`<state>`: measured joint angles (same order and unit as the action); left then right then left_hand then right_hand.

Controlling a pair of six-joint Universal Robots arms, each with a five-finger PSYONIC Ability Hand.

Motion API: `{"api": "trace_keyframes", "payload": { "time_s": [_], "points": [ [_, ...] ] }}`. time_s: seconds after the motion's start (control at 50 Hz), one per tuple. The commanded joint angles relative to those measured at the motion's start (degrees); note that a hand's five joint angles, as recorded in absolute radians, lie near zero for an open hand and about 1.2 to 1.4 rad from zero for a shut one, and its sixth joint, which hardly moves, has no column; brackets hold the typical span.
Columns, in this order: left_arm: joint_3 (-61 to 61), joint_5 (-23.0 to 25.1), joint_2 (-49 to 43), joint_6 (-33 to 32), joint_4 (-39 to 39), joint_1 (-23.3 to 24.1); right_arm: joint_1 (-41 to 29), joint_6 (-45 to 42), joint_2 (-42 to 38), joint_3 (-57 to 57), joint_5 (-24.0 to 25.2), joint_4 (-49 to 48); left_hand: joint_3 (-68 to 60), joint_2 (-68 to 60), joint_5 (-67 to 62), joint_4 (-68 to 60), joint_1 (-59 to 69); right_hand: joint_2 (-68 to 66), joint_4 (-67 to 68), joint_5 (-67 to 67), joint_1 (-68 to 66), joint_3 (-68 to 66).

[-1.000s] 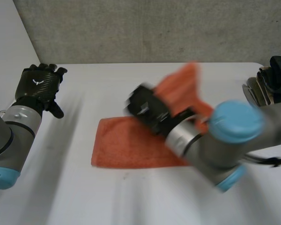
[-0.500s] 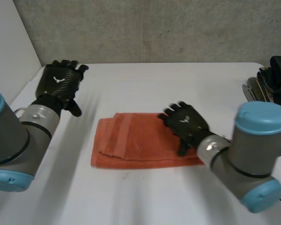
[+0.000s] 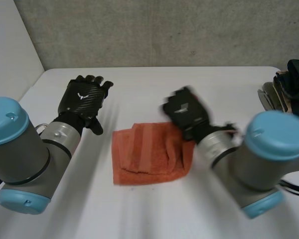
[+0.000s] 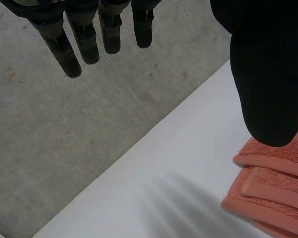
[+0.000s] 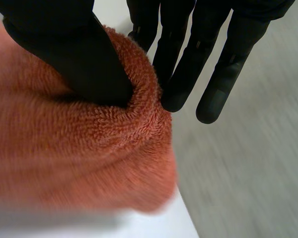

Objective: Fold the laundry.

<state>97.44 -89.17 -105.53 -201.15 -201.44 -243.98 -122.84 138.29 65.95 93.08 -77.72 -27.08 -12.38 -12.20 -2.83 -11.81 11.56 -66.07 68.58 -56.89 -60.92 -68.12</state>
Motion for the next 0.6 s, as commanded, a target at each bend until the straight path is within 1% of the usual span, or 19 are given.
{"api": "trace_keyframes", "payload": {
  "time_s": [0.02,0.04,0.06,0.08,0.1,0.16,0.18,0.24,0.26,0.28,0.34,0.36,0.42,0.44,0.46,0.48,0.5,0.54,0.6],
  "points": [
    [1.62,-0.12,1.03,0.05,-0.01,-0.53,-12.14,-1.36,-11.26,-5.62,10.73,3.86,2.38,2.2,2.83,1.81,-1.56,-13.93,11.42,-13.11,-19.08,-11.88],
    [1.7,-0.12,0.94,0.05,-0.01,-0.53,-12.33,-1.27,-12.58,-6.41,10.92,4.75,2.38,2.2,2.83,1.81,-1.56,-11.49,8.99,-10.67,-16.64,-9.44],
    [1.79,-0.21,0.94,0.05,-0.01,-0.53,-12.33,-1.27,-13.64,-7.29,10.66,5.89,2.38,2.2,2.83,1.81,-1.56,8.52,-11.02,9.34,3.37,10.57],
    [1.88,-0.3,0.94,0.14,-0.01,-0.53,-12.33,-1.01,-14.35,-8.25,10.31,7.12,2.38,2.2,2.83,1.81,-1.56,32.86,-35.37,33.69,27.71,34.92],
    [1.88,-0.3,0.94,0.14,-0.01,-0.62,-12.16,-0.14,-15.14,-9.74,8.74,9.39,2.38,2.2,2.83,1.81,-1.56,56.07,-58.58,56.89,50.92,58.12],
    [1.44,-0.39,0.94,0.23,0.08,-0.54,-12.07,4.33,-14.1,-10.55,6.01,10.91,2.38,2.2,2.83,1.81,-1.56,56.07,-58.58,56.89,50.92,58.12],
    [1.18,-0.47,0.94,0.32,0.08,-0.53,-11.46,9.31,-12.44,-10.81,4.44,10.56,2.38,2.2,2.83,1.81,-1.56,56.07,-58.58,56.89,50.92,58.12],
    [-0.4,-0.56,0.94,1.63,0.08,0.08,-8.74,17.77,-8.83,-10.81,3.37,10.38,2.38,2.2,2.83,1.81,-1.56,56.07,-58.58,56.89,50.92,58.12],
    [-1.01,-0.65,0.85,2.16,0.34,0.25,-6.2,23.28,-6.21,-10.81,2.93,10.73,2.38,2.2,2.83,1.81,-1.56,56.07,-58.58,56.89,50.92,58.12],
    [-1.89,-0.65,0.85,3.03,0.69,0.52,-5.14,25.86,-4.96,-10.73,2.84,11.0,2.38,2.2,2.83,1.81,-1.56,56.07,-58.58,56.89,50.92,58.12],
    [-4.71,-0.91,0.85,6.64,1.66,3.15,-2.5,34.37,-1.97,-10.55,2.66,12.83,2.17,1.98,2.62,1.59,-1.35,56.07,-58.58,56.89,50.92,58.12],
    [-6.02,-1.26,0.68,8.47,2.88,4.81,-1.97,36.15,-1.7,-10.81,2.66,13.89,2.16,1.98,2.61,1.59,-1.34,56.07,-58.58,56.89,50.92,58.12],
    [-8.75,-1.88,-0.29,11.47,5.79,7.37,-0.21,39.59,-2.13,-12.3,2.75,19.06,2.16,1.98,2.61,1.59,-1.34,56.07,-58.58,56.89,50.92,58.12],
    [-10.76,-2.32,-2.21,13.48,8.23,9.29,0.41,39.68,-2.31,-13.0,2.66,20.39,2.16,1.98,2.61,1.59,-1.34,56.07,-58.58,56.89,50.92,58.12],
    [-11.65,-2.41,-3.36,14.2,9.3,10.01,1.11,39.68,-2.84,-13.79,2.58,21.62,2.16,1.98,2.61,1.59,-1.34,56.07,-58.58,56.89,50.92,58.12],
    [-12.52,-2.58,-4.76,14.9,10.35,10.97,1.9,39.68,-4.76,-15.63,2.32,24.24,2.16,1.98,2.61,1.59,-1.34,56.07,-58.58,56.89,50.92,58.12],
    [-14.97,-3.19,-7.99,16.47,13.06,13.15,2.25,39.68,-5.99,-16.69,2.23,25.49,2.16,1.98,2.61,1.59,-1.34,56.07,-58.58,56.89,50.92,58.12],
    [-17.36,-4.16,-11.0,17.71,15.62,14.66,2.43,39.68,-8.46,-18.98,1.79,28.39,2.0,1.81,2.45,1.42,-1.18,56.07,-58.58,56.89,50.92,58.12],
    [-21.49,-8.28,-16.63,19.47,21.6,16.34,2.35,39.51,-12.41,-23.63,1.0,34.1,2.33,2.15,2.78,1.76,-1.51,56.07,-58.58,56.89,50.92,58.12]
  ]
}}
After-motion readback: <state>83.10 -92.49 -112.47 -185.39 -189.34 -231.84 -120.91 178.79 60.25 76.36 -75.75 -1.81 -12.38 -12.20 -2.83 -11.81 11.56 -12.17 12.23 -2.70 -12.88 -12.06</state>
